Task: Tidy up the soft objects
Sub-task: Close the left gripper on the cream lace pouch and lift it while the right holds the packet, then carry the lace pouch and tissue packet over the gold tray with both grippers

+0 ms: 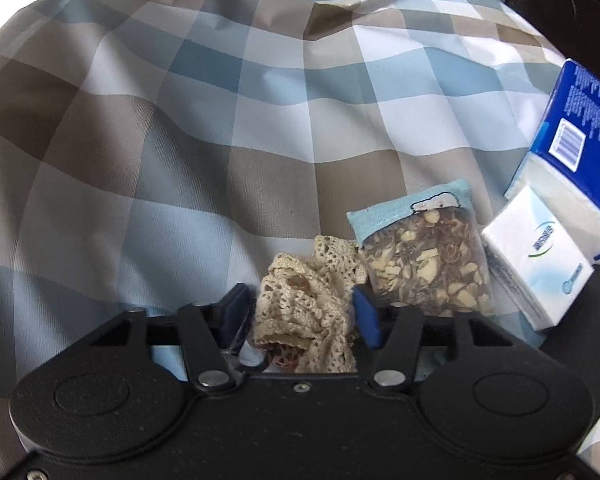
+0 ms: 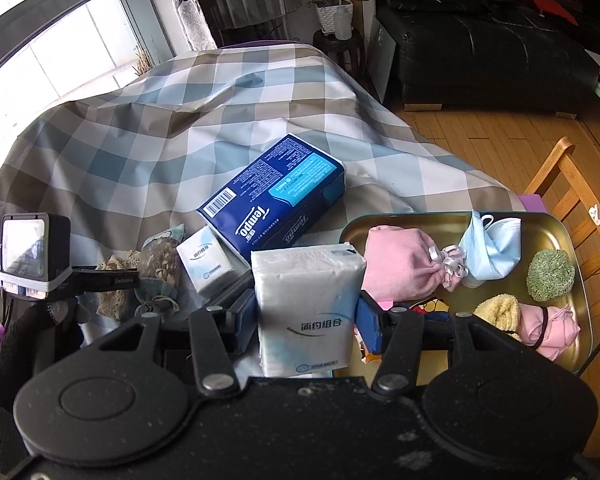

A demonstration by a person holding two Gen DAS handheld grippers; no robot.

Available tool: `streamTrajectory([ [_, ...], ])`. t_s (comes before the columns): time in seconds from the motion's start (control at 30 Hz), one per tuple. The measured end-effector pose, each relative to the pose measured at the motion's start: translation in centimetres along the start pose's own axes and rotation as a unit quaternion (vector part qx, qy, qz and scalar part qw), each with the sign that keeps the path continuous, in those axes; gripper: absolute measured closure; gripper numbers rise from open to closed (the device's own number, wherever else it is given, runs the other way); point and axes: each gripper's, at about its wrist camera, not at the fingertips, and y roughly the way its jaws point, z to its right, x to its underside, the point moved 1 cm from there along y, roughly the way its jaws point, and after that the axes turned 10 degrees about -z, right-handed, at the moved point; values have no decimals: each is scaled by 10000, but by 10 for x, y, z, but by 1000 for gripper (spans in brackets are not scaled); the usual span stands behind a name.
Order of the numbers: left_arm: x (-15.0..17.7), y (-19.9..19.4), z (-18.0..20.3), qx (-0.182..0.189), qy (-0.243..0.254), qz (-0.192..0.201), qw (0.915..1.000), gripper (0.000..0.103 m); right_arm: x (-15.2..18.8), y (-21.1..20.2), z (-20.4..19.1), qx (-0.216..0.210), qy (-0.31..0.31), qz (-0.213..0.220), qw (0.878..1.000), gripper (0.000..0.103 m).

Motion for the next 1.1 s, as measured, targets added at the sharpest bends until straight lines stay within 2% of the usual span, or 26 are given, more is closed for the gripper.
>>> streamTrajectory([
  [0.17, -3, -10, -21, 414, -596, 42, 9974, 52, -9, -14, 6, 85, -16, -32, 10000, 52],
  [0.3, -4, -34, -32, 531, -900, 381, 9938, 52, -23, -37, 19, 257, -129, 1, 9996, 52],
  [0.4, -2, -57, -29, 709, -925, 682, 9908, 52, -37, -58, 36, 512, -362, -54, 9980, 52],
  [0.57, 10, -97, -2, 721, -427, 1183, 9894, 52, -60, -80, 77, 946, -494, -307, 9938, 52],
  [0.7, 21, -127, 32, 825, -39, 1437, 9862, 52, -77, -79, 113, 1147, -356, -595, 9910, 52],
  [0.9, 34, -149, 110, 1261, 592, 1298, 9817, 52, -91, -51, 161, 1298, 89, -1172, 9845, 52],
  [1.1, 50, -165, 190, 1633, 1173, 1079, 9736, 51, -90, -36, 175, 1656, -72, -1241, 9783, 52],
])
